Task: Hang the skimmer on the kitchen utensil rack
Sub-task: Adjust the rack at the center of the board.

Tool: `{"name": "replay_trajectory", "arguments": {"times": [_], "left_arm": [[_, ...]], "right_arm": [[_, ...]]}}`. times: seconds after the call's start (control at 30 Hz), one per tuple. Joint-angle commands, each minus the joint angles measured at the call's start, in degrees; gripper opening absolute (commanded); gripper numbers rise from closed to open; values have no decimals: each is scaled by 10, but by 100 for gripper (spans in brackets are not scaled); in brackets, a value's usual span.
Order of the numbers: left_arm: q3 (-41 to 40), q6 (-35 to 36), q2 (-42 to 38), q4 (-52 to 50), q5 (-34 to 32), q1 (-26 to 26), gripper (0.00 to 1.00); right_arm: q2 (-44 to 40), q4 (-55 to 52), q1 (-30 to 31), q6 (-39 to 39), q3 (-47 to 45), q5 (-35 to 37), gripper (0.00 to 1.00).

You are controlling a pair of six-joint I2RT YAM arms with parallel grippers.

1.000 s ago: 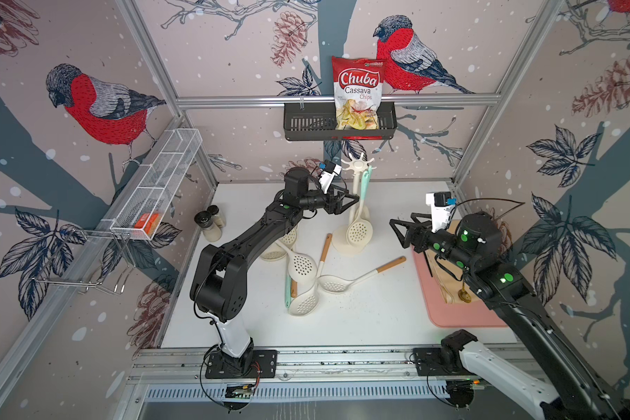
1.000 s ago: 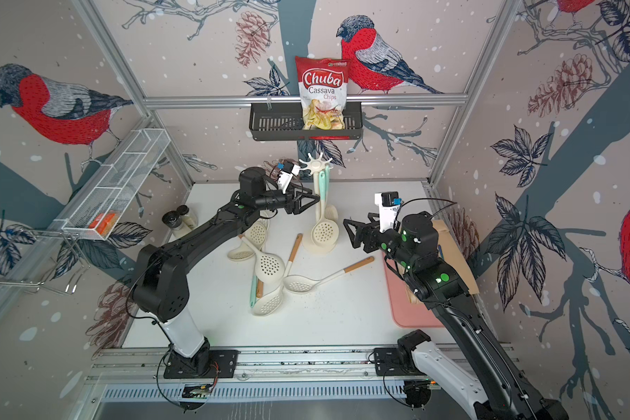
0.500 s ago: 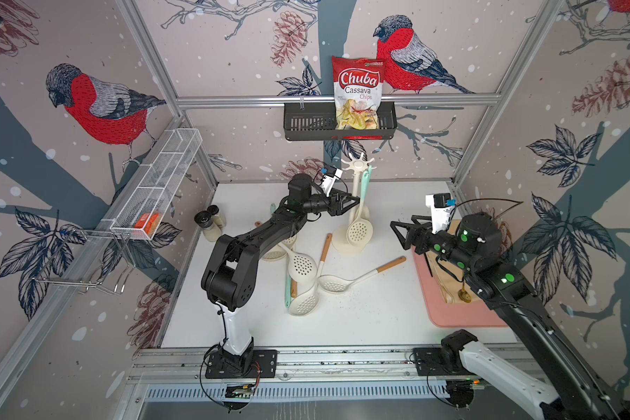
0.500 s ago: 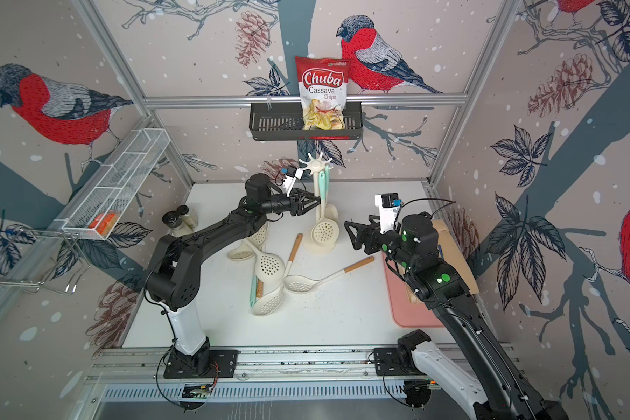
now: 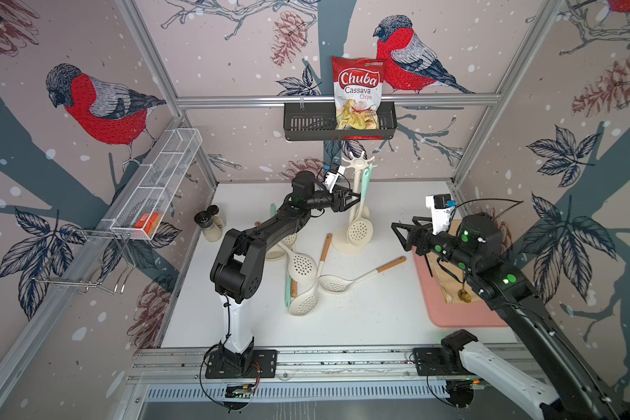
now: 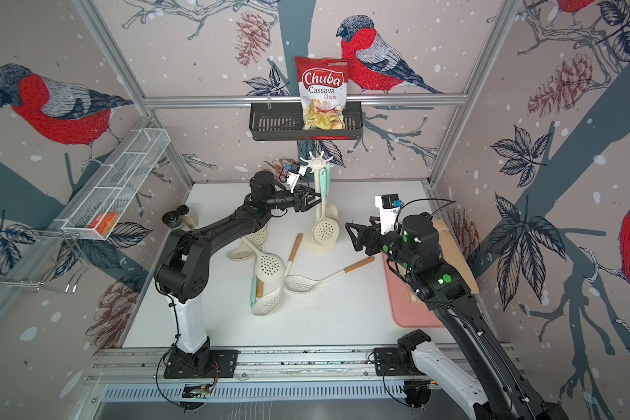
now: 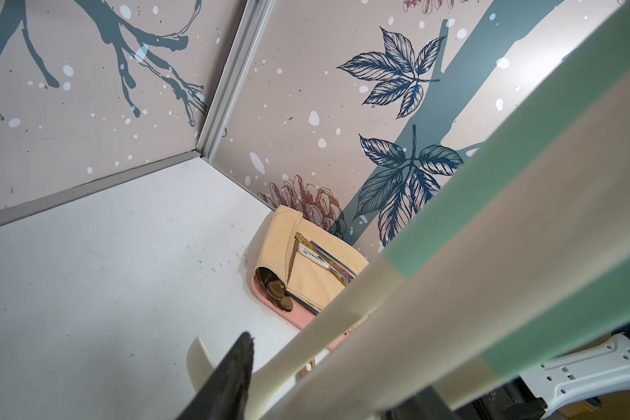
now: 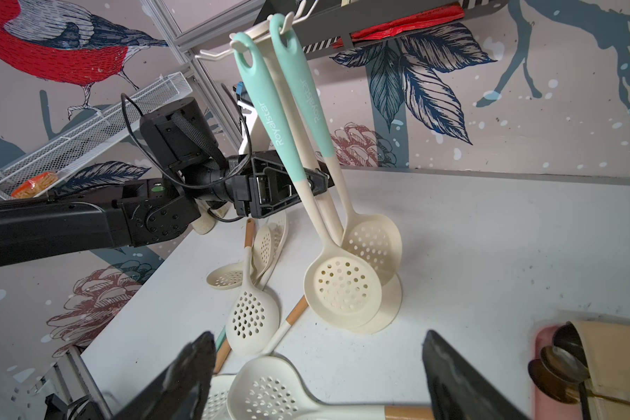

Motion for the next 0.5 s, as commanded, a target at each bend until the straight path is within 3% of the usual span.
{"name": "replay_trajectory", "arguments": {"times": [0.0,0.2,0.3,0.4,0.47], "left_arm": [[8,-18,9,44,5,-1,42],[5,-29,0,50,-11,-2,26],[6,1,-21,14,-49,-4,20],[25,71,-51,-85,-146,-14,10],[45,126,-74,-164,-259,-33,2]], "right_arm": [[-4,-5,-2,-7,5,0,87],[-6,-5,-5,-9,3,1,87],[-8,-4,-7,-9,0,1,87],[-13,-2,-7,-7,-5,7,87],[-18,-1,-8,-5,-10,19,86]]}}
